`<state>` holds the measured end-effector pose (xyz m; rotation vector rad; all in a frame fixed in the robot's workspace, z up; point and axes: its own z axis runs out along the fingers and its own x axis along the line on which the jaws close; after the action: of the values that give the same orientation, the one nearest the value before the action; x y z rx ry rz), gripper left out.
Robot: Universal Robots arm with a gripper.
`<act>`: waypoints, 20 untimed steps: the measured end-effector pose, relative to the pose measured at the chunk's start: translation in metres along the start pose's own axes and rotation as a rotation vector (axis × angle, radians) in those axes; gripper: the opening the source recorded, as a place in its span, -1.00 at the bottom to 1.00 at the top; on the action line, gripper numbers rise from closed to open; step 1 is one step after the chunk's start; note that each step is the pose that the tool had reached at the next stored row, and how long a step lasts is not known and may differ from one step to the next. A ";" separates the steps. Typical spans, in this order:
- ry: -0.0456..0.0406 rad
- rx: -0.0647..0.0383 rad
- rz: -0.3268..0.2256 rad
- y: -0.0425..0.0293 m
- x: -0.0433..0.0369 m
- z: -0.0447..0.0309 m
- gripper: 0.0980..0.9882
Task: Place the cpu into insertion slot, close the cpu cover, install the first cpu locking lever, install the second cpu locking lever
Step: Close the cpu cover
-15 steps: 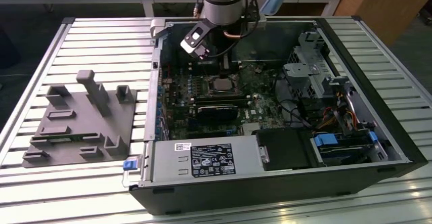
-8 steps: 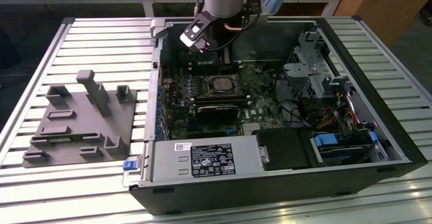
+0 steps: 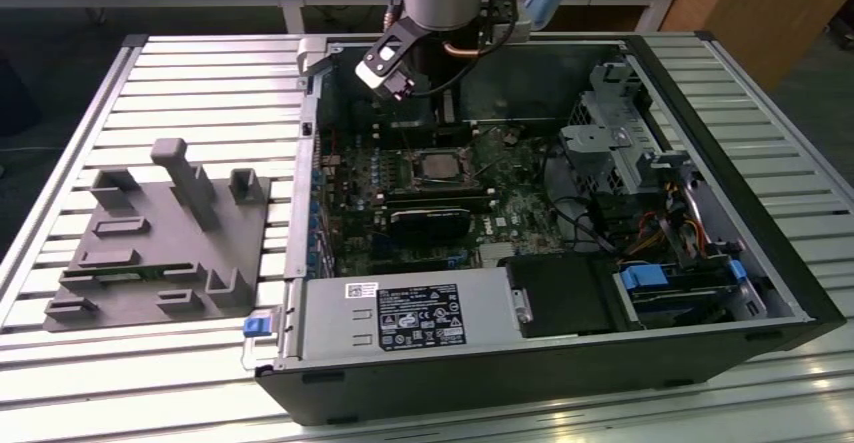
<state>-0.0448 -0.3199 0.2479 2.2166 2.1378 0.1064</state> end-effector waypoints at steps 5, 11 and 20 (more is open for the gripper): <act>0.0000 0.000 0.000 0.0000 0.0000 -0.0002 -0.98; -0.0001 0.000 0.000 0.0004 0.0000 -0.0044 -0.98; 0.0000 0.000 0.000 0.0013 0.0001 -0.0112 -0.98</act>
<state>-0.0445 -0.3199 0.2592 2.2165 2.1380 0.1063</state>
